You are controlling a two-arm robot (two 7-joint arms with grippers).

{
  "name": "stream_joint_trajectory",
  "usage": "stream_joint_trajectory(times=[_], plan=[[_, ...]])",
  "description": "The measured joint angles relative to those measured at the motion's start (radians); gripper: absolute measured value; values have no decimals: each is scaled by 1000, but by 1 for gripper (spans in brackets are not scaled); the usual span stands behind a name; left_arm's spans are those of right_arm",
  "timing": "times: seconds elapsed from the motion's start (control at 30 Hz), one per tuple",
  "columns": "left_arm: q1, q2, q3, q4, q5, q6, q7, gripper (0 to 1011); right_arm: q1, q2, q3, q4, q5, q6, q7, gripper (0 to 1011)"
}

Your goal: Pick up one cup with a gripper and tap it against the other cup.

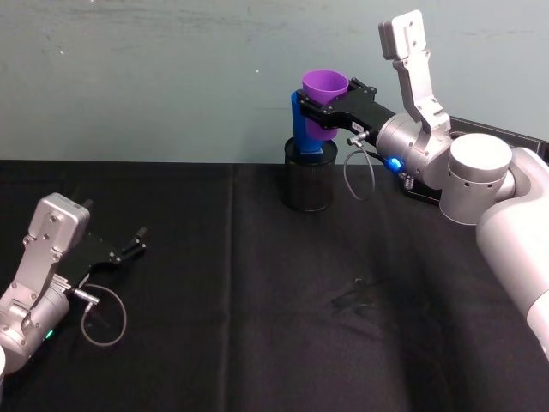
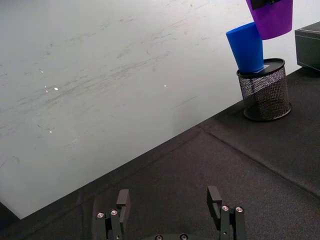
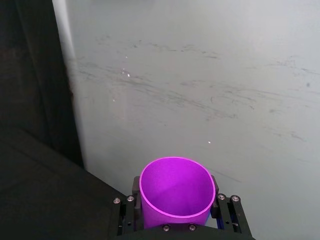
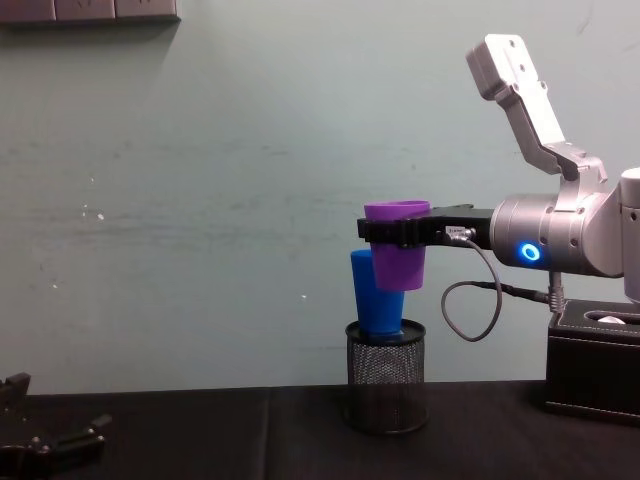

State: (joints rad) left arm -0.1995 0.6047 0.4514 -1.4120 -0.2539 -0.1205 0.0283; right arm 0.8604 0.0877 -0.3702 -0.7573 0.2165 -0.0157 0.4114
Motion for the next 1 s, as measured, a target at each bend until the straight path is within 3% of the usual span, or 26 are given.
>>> stream_joint_trajectory(times=[0.63, 0.8, 1.0], plan=[[0, 0, 0, 0, 0, 0, 0, 1011, -3, 0, -1, -9, -1, 0, 2, 741], [0, 0, 0, 0, 0, 0, 0, 1011, -38, 6, -3, -70, -1, 20, 12, 741], [0, 0, 0, 0, 0, 0, 0, 1011, -109, 30, -6, -197, 16, 70, 20, 741]])
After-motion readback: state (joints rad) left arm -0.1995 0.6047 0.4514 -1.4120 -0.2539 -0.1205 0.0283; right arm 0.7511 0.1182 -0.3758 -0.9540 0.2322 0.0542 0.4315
